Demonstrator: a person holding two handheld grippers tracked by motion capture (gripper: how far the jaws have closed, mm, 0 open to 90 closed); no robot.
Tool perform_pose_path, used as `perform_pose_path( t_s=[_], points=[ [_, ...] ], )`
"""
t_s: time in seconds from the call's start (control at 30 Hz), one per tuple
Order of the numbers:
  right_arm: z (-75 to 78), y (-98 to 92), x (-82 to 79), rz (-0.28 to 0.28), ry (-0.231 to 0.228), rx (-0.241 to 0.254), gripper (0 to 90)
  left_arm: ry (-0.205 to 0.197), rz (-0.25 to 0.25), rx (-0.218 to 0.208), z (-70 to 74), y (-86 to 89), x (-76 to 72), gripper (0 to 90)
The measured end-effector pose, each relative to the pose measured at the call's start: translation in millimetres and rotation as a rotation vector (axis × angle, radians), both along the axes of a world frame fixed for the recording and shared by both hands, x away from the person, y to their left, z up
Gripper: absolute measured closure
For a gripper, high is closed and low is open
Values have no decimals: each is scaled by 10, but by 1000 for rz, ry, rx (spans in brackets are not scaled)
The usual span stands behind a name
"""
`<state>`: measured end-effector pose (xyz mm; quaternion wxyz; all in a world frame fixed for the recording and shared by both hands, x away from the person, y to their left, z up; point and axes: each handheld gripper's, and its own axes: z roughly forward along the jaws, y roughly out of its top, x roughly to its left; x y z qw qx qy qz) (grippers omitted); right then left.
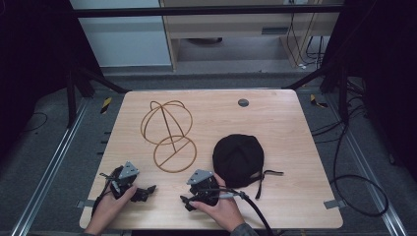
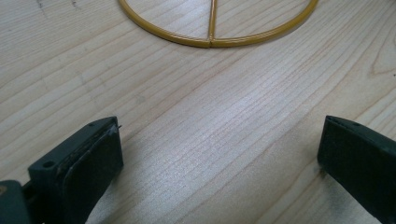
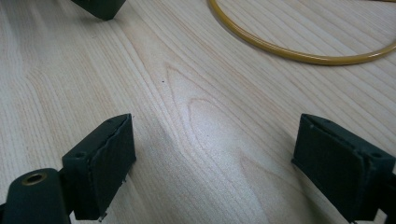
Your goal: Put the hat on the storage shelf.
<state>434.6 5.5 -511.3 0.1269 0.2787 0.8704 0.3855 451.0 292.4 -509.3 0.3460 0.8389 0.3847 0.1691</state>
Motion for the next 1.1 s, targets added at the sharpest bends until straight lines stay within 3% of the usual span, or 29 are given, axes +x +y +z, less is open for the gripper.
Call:
perform_pose_path(
  t_s=[0.27, 0.37, 0.4, 0.47, 0.53, 0.57, 0.6, 0.63, 0.73, 0.9, 1.1],
  points=[
    [1, 2, 2, -8, 3, 2, 123, 0, 1, 0, 0, 0, -1, 0],
    [14, 12, 8, -7, 9, -14, 118, 0, 1, 0, 1, 0, -1, 0],
    [58, 22, 18, -9, 35, -51, 104, 0, 2, 0, 1, 0, -2, 0],
    [89, 17, 16, -5, 34, -60, 107, 0, 2, 0, 1, 0, -2, 0],
    [228, -7, 1, 14, 9, -104, 100, 0, 2, 0, 1, 0, -2, 0],
    [228, -7, 1, 14, 9, -104, 100, 0, 2, 0, 1, 0, -2, 0],
    [342, -30, -2, 28, 6, -126, 89, 0, 2, 1, 1, 0, -3, 0],
    [342, -30, -2, 28, 6, -126, 89, 0, 2, 1, 1, 0, -3, 0],
    [533, -122, 22, 44, 5, -161, 80, 0, 2, 1, 1, 0, -4, 0],
    [681, -287, 57, 38, 11, -166, 81, 0, 2, 1, 1, 0, -4, 0],
    [891, -604, 44, 11, 0, -114, 113, 0, 2, 1, 1, 0, -6, 0]
  ],
)
